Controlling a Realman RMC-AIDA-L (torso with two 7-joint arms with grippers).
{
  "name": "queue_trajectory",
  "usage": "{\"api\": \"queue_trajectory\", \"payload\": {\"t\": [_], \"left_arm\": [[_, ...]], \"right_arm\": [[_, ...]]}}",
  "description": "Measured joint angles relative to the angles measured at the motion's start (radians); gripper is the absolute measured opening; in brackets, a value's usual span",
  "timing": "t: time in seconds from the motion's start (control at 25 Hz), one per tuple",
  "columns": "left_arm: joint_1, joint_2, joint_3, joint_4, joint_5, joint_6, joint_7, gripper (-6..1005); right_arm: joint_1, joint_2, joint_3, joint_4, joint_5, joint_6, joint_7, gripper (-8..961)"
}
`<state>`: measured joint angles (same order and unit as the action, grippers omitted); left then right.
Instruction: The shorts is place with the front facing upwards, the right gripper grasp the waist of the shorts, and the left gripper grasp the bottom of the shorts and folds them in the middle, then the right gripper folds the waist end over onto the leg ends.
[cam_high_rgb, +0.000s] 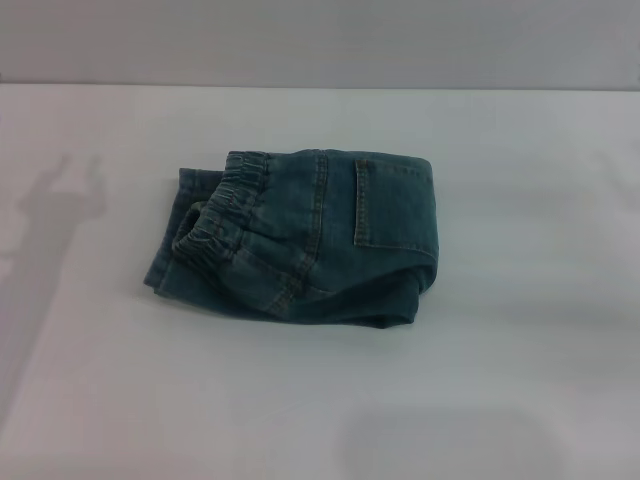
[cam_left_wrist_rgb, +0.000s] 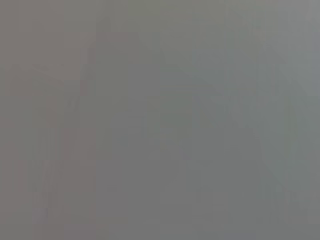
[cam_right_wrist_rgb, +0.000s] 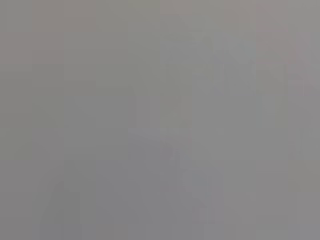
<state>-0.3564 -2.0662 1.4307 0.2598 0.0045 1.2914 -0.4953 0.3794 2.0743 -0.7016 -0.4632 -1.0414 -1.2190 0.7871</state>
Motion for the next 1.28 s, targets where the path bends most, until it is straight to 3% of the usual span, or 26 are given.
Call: {"api": "queue_trajectory", "payload": {"t": [0.12, 0.28, 0.68, 1.28], "left_arm": [[0.012, 0.002, -0.008, 0.000, 0.000, 0.000, 0.018, 391], [0.019, 0.002, -0.011, -0.001, 0.000, 0.002, 0.030, 391], [0.002, -0.001, -0.018, -0.041, 0.000, -0.003, 0.084, 391], [-0.032, -0.003, -0.115, -0.088, 0.002, -0.020, 0.138, 391]], "right_arm": [[-0.005, 0.000, 0.045, 0.107, 0.213, -0.009, -0.196, 547], [-0.010, 0.000, 0.054, 0.163, 0.373, -0.015, -0.337, 548], [0.019, -0.001, 0.056, 0.174, 0.400, -0.016, -0.378, 548], [0.059, 0.000, 0.094, 0.204, 0.405, -0.023, -0.402, 547]]}}
